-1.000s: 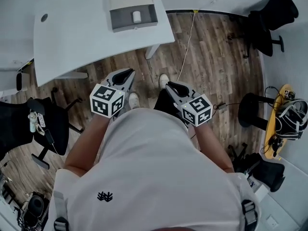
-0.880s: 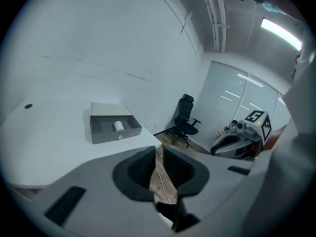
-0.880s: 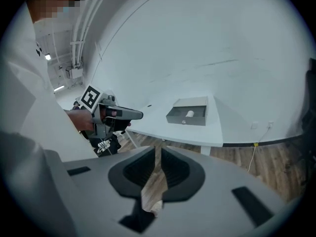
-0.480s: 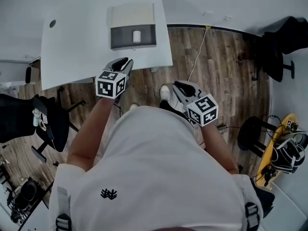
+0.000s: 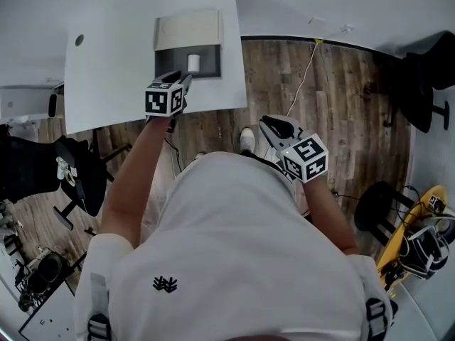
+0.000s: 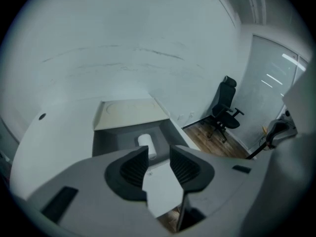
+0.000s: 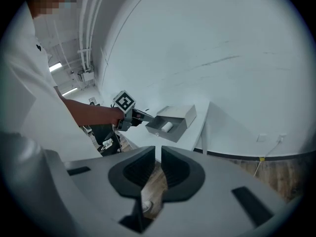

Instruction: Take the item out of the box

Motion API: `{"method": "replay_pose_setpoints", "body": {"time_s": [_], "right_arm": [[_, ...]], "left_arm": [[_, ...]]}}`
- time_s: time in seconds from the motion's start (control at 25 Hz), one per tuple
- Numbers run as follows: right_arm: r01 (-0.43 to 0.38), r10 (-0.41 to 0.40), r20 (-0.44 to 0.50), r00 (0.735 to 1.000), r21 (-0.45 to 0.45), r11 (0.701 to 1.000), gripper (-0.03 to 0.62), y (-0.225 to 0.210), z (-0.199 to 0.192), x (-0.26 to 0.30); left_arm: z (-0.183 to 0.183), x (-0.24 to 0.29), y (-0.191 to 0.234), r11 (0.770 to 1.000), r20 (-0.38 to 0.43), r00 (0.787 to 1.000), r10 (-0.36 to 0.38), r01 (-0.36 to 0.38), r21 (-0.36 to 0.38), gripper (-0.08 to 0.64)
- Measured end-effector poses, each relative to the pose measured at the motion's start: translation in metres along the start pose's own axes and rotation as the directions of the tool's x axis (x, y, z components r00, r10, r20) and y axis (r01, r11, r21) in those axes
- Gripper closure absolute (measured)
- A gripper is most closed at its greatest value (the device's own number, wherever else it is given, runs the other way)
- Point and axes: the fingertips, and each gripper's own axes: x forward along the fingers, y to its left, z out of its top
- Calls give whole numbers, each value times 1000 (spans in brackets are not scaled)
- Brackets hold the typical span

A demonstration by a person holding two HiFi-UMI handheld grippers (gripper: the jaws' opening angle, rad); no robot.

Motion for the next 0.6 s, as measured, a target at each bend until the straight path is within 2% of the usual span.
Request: {"method": "replay_pose_setpoints", "body": {"time_s": [0.32,0.6], "right_arm": [[-30,30,-9,999,10,999,552,-33,-1,-6],[-46,47,-18,999,34,998,554,-52,-5,-10]], "left_arm": [[-9,45,24,996,-151,985,78,-82,-21,379],[-10,67,30,993,-232,968,92,-106,-47,346]]}}
